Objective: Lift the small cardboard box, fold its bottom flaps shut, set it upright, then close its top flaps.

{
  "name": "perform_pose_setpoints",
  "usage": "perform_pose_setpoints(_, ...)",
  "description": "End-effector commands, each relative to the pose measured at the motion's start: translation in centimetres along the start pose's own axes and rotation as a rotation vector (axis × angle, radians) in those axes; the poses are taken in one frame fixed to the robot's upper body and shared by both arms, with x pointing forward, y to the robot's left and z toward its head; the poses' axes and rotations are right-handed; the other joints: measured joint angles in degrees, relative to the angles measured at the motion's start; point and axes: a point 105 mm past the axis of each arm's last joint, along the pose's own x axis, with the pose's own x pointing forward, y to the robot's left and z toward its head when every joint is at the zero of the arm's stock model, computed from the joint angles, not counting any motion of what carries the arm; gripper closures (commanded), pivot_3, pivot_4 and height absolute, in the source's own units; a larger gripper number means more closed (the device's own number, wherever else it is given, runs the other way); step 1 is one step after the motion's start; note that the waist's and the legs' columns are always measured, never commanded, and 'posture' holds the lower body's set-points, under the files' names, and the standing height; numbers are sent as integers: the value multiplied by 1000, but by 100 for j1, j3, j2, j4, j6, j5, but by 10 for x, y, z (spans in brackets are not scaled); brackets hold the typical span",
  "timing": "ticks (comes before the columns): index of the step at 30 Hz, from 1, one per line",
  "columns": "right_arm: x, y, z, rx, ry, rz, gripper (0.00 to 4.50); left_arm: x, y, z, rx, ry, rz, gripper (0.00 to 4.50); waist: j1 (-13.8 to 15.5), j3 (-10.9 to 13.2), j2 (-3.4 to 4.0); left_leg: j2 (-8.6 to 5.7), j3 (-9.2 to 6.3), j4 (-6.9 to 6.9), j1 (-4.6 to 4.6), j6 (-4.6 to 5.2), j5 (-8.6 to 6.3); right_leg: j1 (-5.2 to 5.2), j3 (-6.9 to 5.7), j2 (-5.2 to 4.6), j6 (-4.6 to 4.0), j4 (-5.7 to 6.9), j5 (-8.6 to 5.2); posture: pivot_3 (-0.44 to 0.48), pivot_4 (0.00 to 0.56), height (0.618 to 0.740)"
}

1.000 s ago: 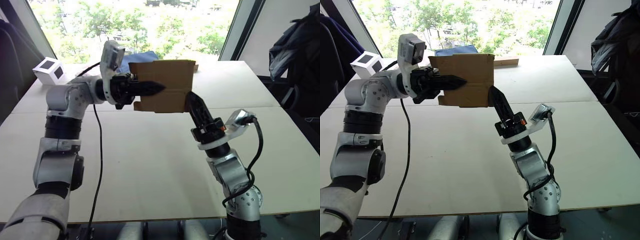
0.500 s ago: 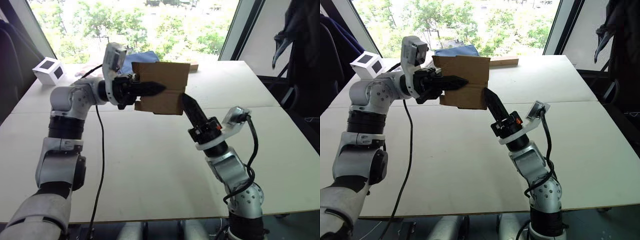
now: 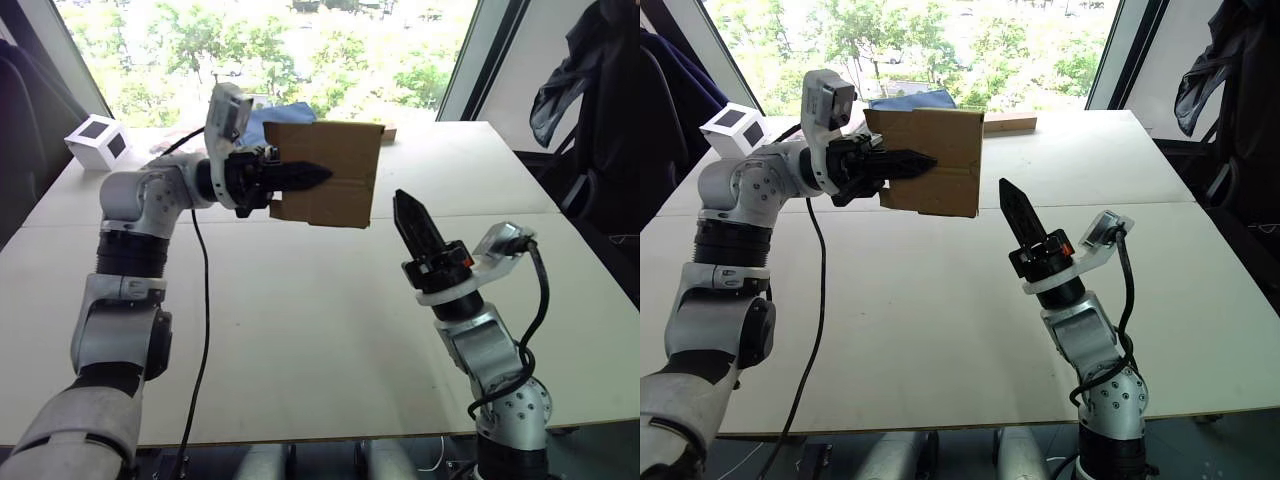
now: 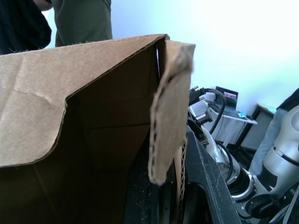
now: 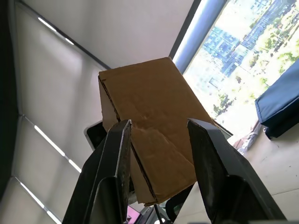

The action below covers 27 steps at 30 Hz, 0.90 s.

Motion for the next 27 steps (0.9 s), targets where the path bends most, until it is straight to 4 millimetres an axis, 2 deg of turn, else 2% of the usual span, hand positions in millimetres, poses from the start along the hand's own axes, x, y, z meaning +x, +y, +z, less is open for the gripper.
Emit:
perform_pose_setpoints(1,2,11,6,-13,-33,41,3080,-1,-8,20,65,-31,-17,4500,2,0,0,0,0,0,0,0,0,0,0,0,0,0,0,0,150,740)
perform_pose_setpoints(2,2,10,6,-16,-36,37,3248,-1,-8,20,65,-32,-17,4500,2,0,0,0,0,0,0,0,0,0,0,0,0,0,0,0,150,740)
perform_pose_setpoints(5,2,8,8,-34,-42,25,4443,-1,-8,21,64,-34,-18,4500,2,0,0,0,0,0,0,0,0,0,0,0,0,0,0,0,150,740)
perform_pose_setpoints(10,5,5,-9,-96,55,6,4477,0,-8,21,60,-39,-20,4500,-2,0,0,0,0,0,0,0,0,0,0,0,0,0,0,0,150,740)
perform_pose_setpoints(18,9,14,-35,-133,179,57,4477,4,-6,16,42,-31,-26,4500,3,0,0,0,0,0,0,0,0,0,0,0,0,0,0,0,150,740)
perform_pose_setpoints(21,6,11,-30,-148,166,39,4477,4,-5,14,36,-18,-23,4500,2,0,0,0,0,0,0,0,0,0,0,0,0,0,0,0,150,740)
perform_pose_setpoints(25,-9,4,-11,-232,187,-13,4477,1,-4,12,33,48,-4,4500,21,0,-1,-1,0,0,0,0,0,1,0,-1,0,0,0,0,150,740)
perform_pose_setpoints(27,-25,0,1,-352,296,-47,4477,0,-2,8,80,188,28,4500,29,0,-1,-3,0,0,0,0,0,2,-1,-2,0,-2,0,0,150,740)
